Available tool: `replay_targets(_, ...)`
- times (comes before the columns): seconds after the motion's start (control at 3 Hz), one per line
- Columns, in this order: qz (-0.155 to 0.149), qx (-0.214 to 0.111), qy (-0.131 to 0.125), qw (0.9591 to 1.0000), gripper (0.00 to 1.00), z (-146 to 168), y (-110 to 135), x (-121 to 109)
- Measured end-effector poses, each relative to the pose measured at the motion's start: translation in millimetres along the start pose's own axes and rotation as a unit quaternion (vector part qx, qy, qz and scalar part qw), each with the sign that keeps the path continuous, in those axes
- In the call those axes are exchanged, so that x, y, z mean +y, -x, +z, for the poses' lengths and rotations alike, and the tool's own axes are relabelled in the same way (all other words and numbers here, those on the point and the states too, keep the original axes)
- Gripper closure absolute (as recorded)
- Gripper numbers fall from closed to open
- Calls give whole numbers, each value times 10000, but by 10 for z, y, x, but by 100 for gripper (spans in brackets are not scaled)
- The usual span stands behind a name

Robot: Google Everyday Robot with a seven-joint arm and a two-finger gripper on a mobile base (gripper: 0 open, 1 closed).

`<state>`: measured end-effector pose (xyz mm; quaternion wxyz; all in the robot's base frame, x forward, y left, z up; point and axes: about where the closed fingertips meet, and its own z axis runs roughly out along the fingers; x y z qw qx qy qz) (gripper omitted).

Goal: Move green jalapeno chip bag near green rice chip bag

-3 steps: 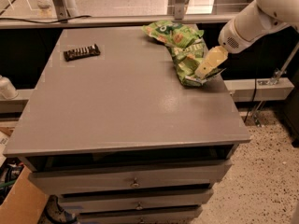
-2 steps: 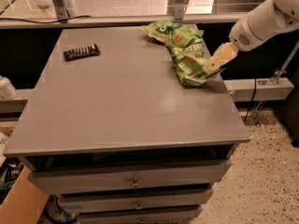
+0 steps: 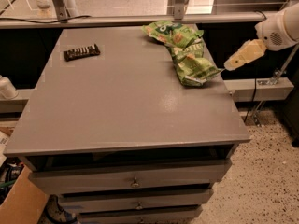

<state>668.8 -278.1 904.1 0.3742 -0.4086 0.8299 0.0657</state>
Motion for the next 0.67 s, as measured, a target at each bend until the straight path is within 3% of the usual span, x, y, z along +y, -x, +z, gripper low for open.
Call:
replay_targets(0.33,-242,-234,294,9990,0,-242,-168,56)
replay_targets(0.67,-357,-232,370,9984,0,-243,-188,88)
